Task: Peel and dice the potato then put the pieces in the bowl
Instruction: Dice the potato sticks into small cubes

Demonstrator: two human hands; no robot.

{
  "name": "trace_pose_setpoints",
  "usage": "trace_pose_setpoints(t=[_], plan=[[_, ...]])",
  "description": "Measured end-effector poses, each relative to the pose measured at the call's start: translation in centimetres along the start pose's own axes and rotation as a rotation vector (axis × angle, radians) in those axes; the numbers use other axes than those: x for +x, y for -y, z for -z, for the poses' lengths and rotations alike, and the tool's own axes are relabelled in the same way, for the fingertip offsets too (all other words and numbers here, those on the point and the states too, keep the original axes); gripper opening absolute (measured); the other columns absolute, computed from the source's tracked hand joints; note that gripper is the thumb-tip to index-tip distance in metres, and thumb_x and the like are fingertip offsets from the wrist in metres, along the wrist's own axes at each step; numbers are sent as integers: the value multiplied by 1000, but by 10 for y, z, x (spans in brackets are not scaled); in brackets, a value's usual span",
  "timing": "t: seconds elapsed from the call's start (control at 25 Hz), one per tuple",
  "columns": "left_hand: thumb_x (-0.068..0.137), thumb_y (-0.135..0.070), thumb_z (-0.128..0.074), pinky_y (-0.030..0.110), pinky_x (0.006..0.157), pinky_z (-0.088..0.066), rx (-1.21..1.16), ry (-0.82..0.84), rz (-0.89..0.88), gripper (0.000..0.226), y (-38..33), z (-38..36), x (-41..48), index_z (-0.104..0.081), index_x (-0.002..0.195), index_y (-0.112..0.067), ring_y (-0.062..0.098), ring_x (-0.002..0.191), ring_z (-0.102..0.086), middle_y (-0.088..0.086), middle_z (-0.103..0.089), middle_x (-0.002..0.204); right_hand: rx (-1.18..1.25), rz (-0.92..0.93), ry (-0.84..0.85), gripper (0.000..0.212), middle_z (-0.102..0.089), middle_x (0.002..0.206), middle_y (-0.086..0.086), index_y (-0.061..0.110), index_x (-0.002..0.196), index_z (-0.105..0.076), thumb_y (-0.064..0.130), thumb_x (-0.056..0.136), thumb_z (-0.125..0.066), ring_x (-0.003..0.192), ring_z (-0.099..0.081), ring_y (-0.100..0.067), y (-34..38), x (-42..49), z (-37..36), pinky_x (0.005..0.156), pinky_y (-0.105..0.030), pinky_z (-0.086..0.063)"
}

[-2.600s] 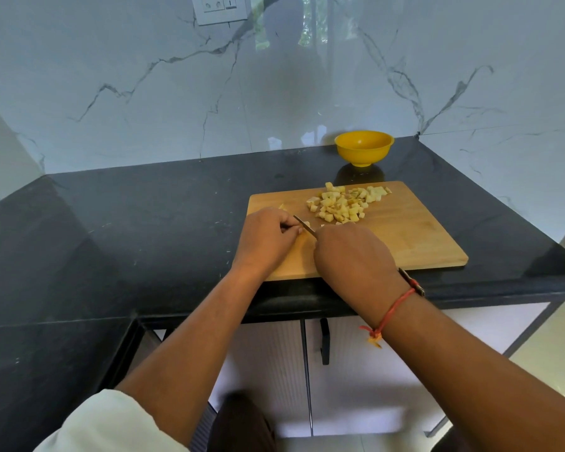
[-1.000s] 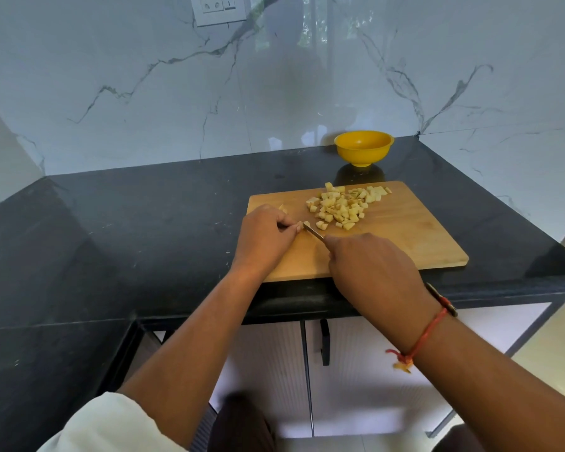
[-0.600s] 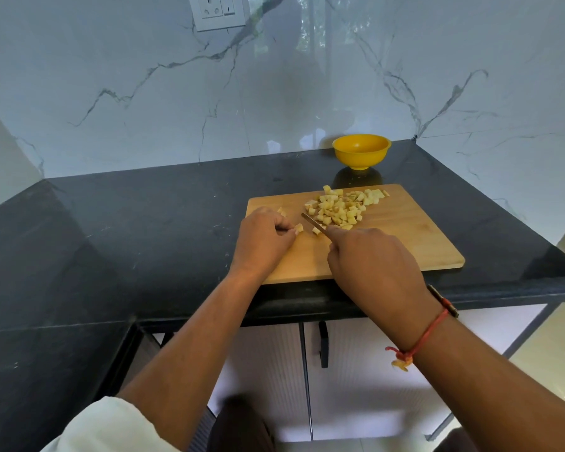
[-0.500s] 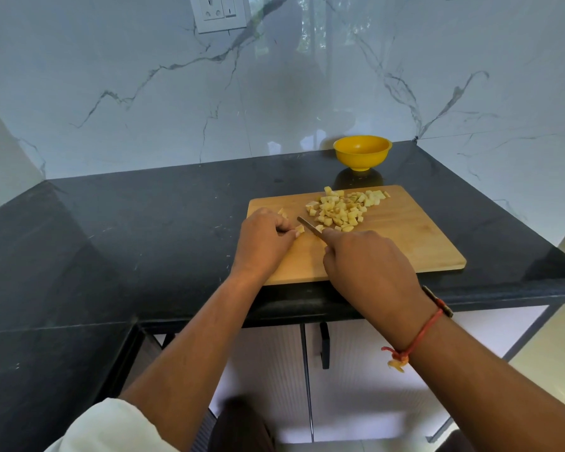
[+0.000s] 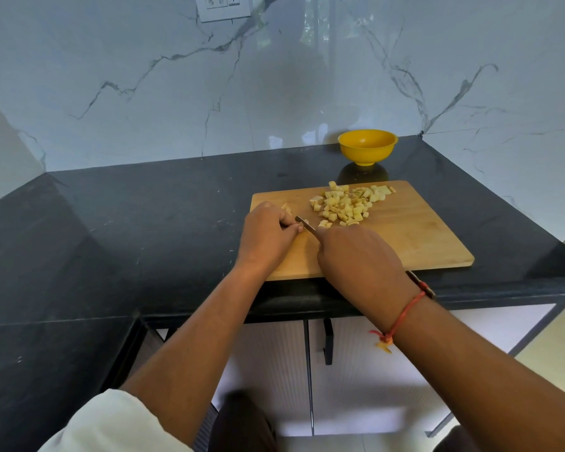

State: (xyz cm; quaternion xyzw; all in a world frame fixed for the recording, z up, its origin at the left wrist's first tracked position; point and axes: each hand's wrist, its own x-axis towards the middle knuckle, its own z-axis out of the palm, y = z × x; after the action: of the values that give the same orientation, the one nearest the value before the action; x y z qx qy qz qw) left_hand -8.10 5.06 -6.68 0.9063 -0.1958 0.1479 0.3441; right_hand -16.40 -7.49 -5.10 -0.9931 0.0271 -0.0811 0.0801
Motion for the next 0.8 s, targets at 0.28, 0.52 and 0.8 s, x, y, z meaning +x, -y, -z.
trace_pose_setpoints(t=[0.28,0.52,0.8], plan=[[89,-25,-73,17,78,-39,-10,13,20,9,-1,2,0,-79,92,-19,-4,74,-50,-16,-62,79,2,3,-98,41,-50,86,4,31,145,-43,25,105,-40,80,-57,-16,-14,-35,8,68,-32,-50],[91,-21,-70,18,79,-41,-1,48,30,12,1,4,-2,-78,99,-19,5,88,-61,-6,-73,96,53,2,-157,44,-65,105,-2,29,150,-42,26,106,-37,92,-62,-18,-4,-28,13,73,-31,-50],[90,-19,-71,4,70,-33,-27,21,25,9,4,3,-1,-80,93,-19,5,82,-61,-6,-73,88,62,15,-110,34,-55,89,3,25,136,-55,26,106,-38,79,-56,-13,5,-18,2,69,-27,-47]])
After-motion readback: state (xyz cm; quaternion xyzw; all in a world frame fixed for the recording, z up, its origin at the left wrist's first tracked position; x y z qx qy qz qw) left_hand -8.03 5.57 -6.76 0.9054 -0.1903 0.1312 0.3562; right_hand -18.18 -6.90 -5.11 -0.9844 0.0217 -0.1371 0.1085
